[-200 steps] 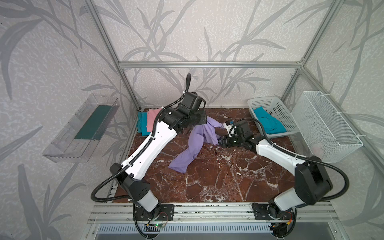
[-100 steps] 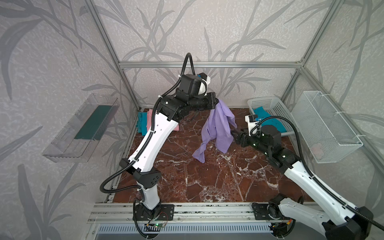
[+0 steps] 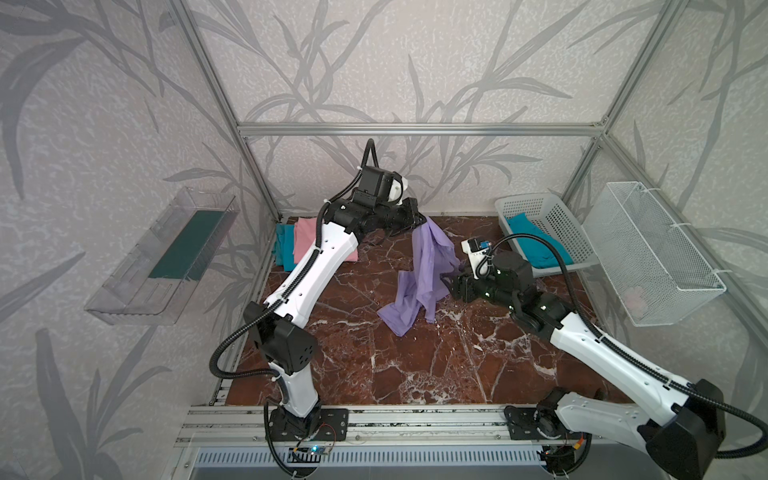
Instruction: Fold and stack the t-shirts
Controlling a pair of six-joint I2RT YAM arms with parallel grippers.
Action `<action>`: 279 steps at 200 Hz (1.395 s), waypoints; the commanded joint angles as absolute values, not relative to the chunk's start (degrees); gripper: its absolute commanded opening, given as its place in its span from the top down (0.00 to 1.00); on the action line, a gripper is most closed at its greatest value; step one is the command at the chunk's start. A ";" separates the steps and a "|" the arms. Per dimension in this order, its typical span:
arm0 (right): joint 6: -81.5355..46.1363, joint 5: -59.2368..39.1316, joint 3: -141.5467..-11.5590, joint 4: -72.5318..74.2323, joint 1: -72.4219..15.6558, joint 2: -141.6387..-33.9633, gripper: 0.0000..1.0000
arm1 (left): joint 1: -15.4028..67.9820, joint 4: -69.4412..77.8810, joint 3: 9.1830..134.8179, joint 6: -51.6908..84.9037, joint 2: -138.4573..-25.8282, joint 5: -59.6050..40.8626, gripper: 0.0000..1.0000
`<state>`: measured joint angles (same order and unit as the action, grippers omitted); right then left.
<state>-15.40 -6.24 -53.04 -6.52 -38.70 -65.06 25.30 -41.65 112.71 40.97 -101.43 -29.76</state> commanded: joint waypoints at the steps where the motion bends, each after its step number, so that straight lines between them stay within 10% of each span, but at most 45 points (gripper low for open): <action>1: -15.21 -5.36 -51.39 -2.88 -41.63 -67.24 0.28 | 23.36 -36.13 110.77 43.51 -96.18 -31.99 1.00; 118: -19.59 7.48 -69.01 11.00 -51.25 -99.07 0.13 | 20.65 -34.98 104.15 44.82 -93.44 -32.53 1.00; 133: -20.58 13.56 -69.81 11.89 -50.14 -100.52 0.27 | 20.44 -34.62 104.19 45.00 -93.75 -32.89 1.00; 148: -22.42 13.53 -69.12 13.06 -46.31 -99.32 0.77 | 20.00 -34.36 104.84 45.11 -94.33 -33.33 1.00; 163: -21.75 13.64 -69.95 10.91 -42.00 -95.81 0.99 | 19.09 -34.58 106.61 45.30 -95.83 -34.25 1.00; 279: -1.13 20.56 -83.52 8.63 -32.22 -70.35 1.00 | 21.08 -24.87 129.59 54.74 -114.03 -46.63 1.00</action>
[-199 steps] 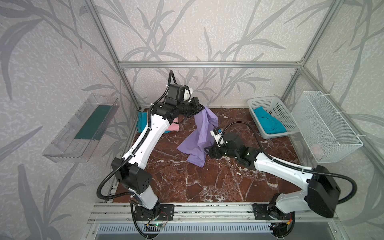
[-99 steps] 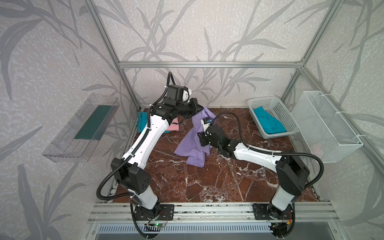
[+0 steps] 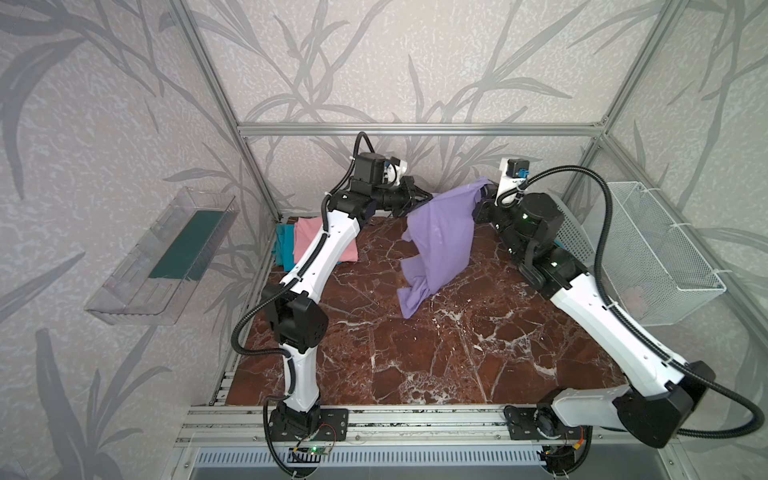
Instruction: Fold and stack the t-shirts
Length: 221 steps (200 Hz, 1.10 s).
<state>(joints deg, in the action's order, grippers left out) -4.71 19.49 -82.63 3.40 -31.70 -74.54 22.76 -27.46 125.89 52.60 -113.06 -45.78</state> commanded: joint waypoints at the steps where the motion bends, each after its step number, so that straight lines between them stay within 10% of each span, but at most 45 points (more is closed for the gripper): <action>1: -1.01 19.90 -83.26 8.79 -32.49 -70.08 1.00 | 21.09 -24.69 129.62 54.79 -114.06 -46.78 1.00; 50: 2.83 5.89 -73.98 8.72 -46.66 -65.81 1.00 | 20.12 -21.51 120.00 52.88 -111.78 -47.92 1.00; 130: -8.65 -6.07 -61.17 9.84 -66.83 -80.75 1.00 | 9.02 -11.61 63.92 49.02 -85.77 -40.69 1.00; 162: -10.11 -16.01 -64.31 7.64 -68.94 -89.11 0.74 | 6.72 -24.85 54.13 43.49 -77.50 -29.48 0.94; 195: -5.06 -17.85 -67.55 0.99 -68.70 -89.86 0.42 | 4.72 -41.34 54.62 38.90 -71.70 -14.16 0.45; 221: -2.91 -9.04 -65.39 -0.84 -65.07 -85.08 0.39 | 5.45 -45.92 59.16 37.14 -70.31 -6.70 0.33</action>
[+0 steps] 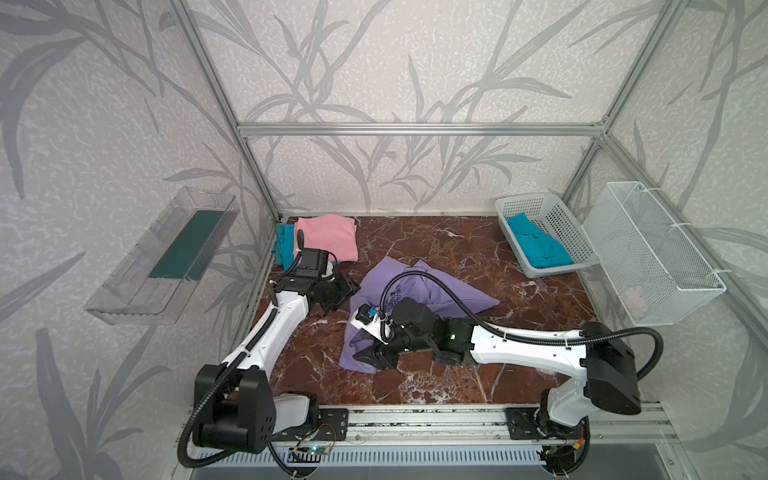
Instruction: Fold and stack the t-shirts
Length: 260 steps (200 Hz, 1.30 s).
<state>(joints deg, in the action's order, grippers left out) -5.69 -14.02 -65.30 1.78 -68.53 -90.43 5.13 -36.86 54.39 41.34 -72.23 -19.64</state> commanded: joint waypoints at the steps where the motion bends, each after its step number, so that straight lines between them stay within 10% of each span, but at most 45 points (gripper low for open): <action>1: -3.03 -8.60 -65.26 -0.77 -64.79 -84.86 0.39 | 5.54 -45.90 59.33 37.11 -70.36 -6.51 0.33; 79: -24.78 -3.49 -68.36 -22.11 -32.86 -84.98 0.45 | 25.70 -46.40 79.78 30.25 -97.58 1.26 0.29; 179: -19.78 -1.58 -73.35 -31.42 -26.97 -92.06 0.34 | 32.21 -44.15 94.58 23.43 -119.28 12.81 0.29; 201: -18.88 1.56 -73.44 -31.66 -26.97 -92.75 0.33 | 32.26 -45.89 96.56 23.29 -122.17 17.23 0.44; 228: -18.28 2.61 -74.27 -31.69 -26.89 -94.22 0.33 | 32.21 -50.16 99.97 23.45 -124.08 22.50 1.00; 260: -17.67 3.21 -74.96 -32.46 -27.03 -98.68 0.34 | 31.34 -52.25 100.50 23.84 -119.17 25.73 1.00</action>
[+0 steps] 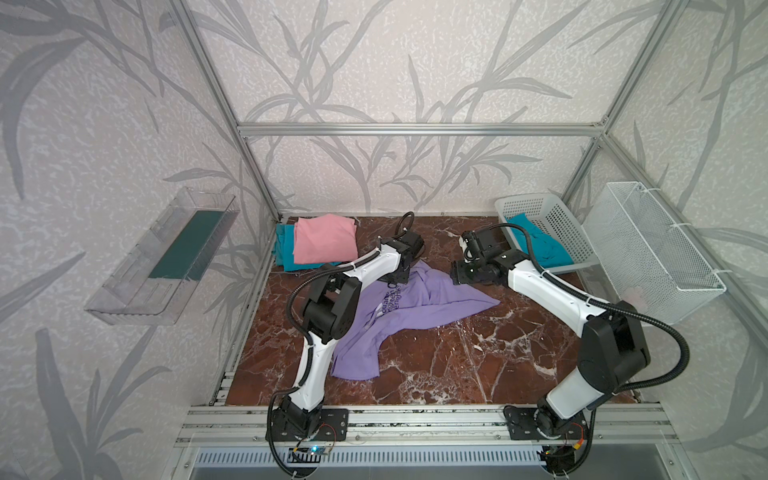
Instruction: Fold and stack the t-shirts
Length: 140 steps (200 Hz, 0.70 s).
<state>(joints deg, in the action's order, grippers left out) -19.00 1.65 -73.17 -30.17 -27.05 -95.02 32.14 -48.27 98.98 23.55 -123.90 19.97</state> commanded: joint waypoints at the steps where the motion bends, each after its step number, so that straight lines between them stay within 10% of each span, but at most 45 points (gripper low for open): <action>1: -17.67 3.14 -75.01 -32.62 -27.01 -99.04 0.34 | 31.27 -52.27 100.48 23.92 -118.87 25.74 1.00; 140: -22.75 3.53 -58.07 -35.46 -37.30 -99.01 0.37 | 15.39 -50.10 80.95 27.51 -83.87 28.98 1.00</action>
<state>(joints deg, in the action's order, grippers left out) -19.73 3.07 -62.98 -32.91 -35.35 -103.22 17.30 -50.15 82.78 26.55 -87.02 26.87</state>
